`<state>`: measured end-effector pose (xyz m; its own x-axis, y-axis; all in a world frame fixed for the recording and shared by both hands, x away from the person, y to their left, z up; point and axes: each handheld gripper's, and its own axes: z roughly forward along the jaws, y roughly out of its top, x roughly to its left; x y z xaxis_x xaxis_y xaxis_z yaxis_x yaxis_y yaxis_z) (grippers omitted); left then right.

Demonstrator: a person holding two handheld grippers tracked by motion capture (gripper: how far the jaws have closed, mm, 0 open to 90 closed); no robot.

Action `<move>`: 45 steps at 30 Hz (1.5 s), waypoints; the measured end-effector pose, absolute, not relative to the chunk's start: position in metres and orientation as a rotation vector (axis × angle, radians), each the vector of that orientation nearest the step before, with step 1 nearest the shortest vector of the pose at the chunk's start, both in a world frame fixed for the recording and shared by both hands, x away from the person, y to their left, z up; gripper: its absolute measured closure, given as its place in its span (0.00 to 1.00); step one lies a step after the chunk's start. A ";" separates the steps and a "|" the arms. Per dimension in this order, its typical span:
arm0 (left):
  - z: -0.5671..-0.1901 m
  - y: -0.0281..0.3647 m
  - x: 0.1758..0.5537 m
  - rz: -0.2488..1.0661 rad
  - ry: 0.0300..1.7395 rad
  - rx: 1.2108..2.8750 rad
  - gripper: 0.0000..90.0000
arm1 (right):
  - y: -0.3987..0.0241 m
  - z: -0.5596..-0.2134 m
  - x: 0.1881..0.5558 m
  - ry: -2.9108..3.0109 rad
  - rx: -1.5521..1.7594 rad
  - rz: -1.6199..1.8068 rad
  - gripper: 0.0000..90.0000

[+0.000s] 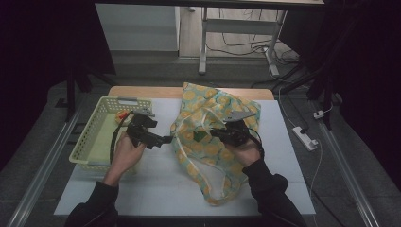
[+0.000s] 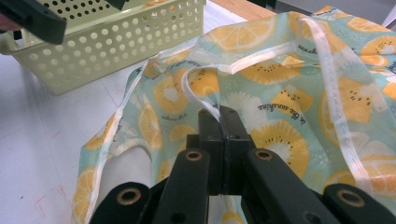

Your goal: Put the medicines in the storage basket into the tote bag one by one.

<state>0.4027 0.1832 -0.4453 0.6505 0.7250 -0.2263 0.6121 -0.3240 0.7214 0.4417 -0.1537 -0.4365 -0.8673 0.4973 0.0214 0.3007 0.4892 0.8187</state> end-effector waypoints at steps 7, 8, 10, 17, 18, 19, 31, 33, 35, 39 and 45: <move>-0.451 0.215 0.407 0.220 1.109 1.990 0.00 | -0.154 -0.436 0.441 2.515 0.684 1.322 1.00; -0.452 0.219 0.407 0.228 1.111 1.985 0.00 | -0.154 -0.436 0.441 2.514 0.685 1.322 1.00; -0.453 0.227 0.409 0.234 1.129 1.985 0.00 | -0.154 -0.436 0.442 2.515 0.684 1.321 1.00; -0.457 0.253 0.417 0.270 1.178 1.995 0.00 | -0.153 -0.436 0.441 2.517 0.682 1.319 1.00; -0.458 0.255 0.419 0.274 1.188 2.000 0.00 | -0.153 -0.436 0.441 2.518 0.682 1.317 1.00; -0.460 0.258 0.421 0.270 1.204 2.004 0.00 | -0.153 -0.436 0.441 2.519 0.682 1.316 1.00; -0.472 0.287 0.444 0.339 1.314 1.976 0.00 | -0.152 -0.437 0.442 2.522 0.680 1.313 1.00; -0.474 0.290 0.449 0.367 1.329 1.989 0.00 | -0.152 -0.437 0.442 2.522 0.678 1.312 1.00; -0.476 0.292 0.455 0.373 1.351 2.008 0.00 | -0.152 -0.437 0.441 2.522 0.678 1.312 1.00; -0.484 0.298 0.465 0.355 1.408 2.016 0.00 | -0.152 -0.437 0.442 2.523 0.679 1.312 1.00; -0.493 0.309 0.478 0.338 1.494 2.029 0.00 | -0.152 -0.437 0.442 2.524 0.679 1.315 1.00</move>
